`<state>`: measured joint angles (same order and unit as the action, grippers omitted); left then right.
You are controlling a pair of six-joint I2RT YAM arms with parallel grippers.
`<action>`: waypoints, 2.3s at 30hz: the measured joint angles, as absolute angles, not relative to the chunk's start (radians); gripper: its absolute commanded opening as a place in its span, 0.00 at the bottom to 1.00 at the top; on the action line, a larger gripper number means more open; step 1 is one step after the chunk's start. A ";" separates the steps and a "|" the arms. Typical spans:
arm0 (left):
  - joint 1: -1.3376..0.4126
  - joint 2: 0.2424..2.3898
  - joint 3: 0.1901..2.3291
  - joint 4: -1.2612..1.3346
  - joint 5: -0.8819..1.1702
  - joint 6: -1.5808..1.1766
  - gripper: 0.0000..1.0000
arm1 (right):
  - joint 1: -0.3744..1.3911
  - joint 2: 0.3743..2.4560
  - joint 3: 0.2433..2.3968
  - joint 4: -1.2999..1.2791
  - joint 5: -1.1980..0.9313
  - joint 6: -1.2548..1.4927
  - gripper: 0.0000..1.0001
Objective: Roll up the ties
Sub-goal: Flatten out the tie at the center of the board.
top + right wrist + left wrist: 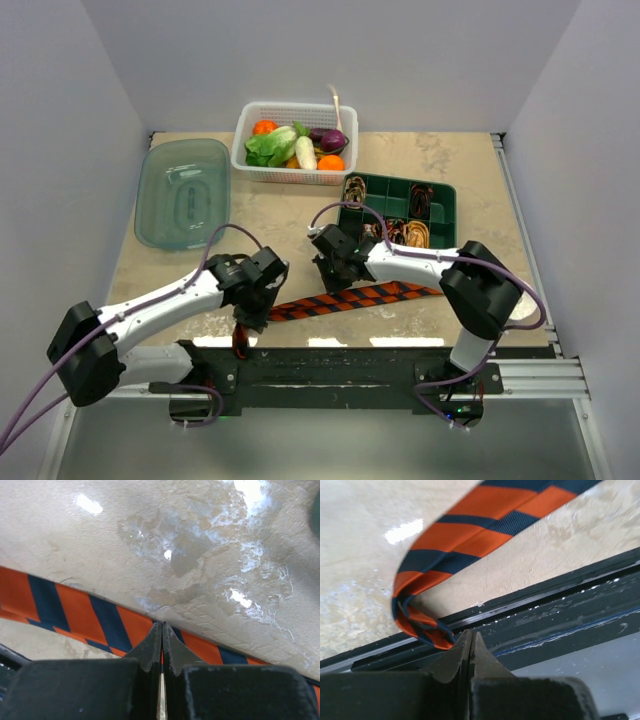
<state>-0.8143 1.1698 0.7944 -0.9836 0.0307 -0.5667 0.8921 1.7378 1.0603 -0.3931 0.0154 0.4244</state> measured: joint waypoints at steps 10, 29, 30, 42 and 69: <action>-0.847 1.347 0.726 -0.945 -0.025 -0.638 0.00 | 0.889 1.754 1.060 -0.384 0.067 0.453 0.00; -0.836 1.615 0.816 -1.118 -0.313 -0.857 0.00 | 0.770 1.701 0.949 -0.276 0.034 0.490 0.00; -0.833 1.626 0.826 -1.128 -0.329 -0.867 0.00 | 0.767 1.695 0.941 -0.273 0.033 0.490 0.00; -0.759 1.816 0.884 -1.220 -0.540 -0.995 0.00 | 0.758 1.644 0.890 -0.287 0.035 0.486 0.00; -0.725 1.457 0.966 -0.994 -0.547 -0.821 0.23 | 0.532 1.631 0.922 -0.388 0.141 0.428 0.00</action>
